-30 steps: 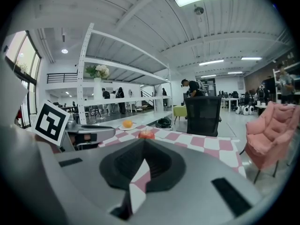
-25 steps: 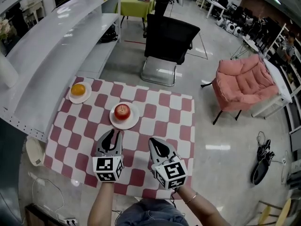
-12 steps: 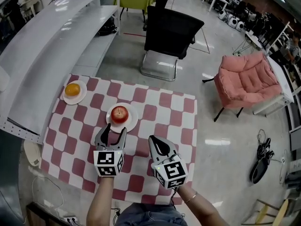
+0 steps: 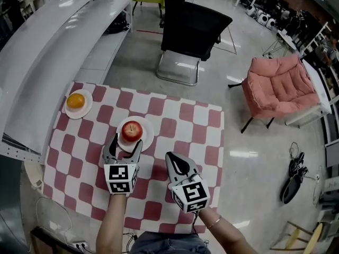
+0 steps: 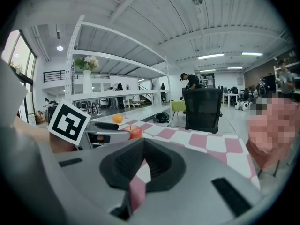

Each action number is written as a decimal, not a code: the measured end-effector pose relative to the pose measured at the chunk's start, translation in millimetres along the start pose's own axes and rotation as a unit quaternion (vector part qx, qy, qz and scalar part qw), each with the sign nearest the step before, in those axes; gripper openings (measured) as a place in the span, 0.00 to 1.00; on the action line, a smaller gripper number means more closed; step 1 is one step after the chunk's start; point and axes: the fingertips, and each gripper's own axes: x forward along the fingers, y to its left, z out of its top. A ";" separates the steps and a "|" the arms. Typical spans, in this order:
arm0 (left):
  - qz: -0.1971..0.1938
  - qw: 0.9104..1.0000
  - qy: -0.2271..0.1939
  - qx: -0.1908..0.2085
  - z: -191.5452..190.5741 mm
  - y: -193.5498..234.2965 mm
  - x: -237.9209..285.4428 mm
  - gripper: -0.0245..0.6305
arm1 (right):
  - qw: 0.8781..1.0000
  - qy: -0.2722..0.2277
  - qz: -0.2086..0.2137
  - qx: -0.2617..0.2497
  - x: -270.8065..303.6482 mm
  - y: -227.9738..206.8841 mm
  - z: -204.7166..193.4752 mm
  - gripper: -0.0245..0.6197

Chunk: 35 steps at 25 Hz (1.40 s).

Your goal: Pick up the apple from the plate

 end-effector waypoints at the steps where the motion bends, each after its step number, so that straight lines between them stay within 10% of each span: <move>1: 0.000 1.000 0.002 0.003 -0.6 0.6 3.9 0.57 | 1.000 0.001 -0.001 0.001 1.9 -1.6 -1.0 0.05; 35: -0.022 0.998 0.043 0.028 -10.7 2.9 63.9 0.66 | 0.999 0.038 -0.003 0.027 29.5 -24.1 -31.4 0.05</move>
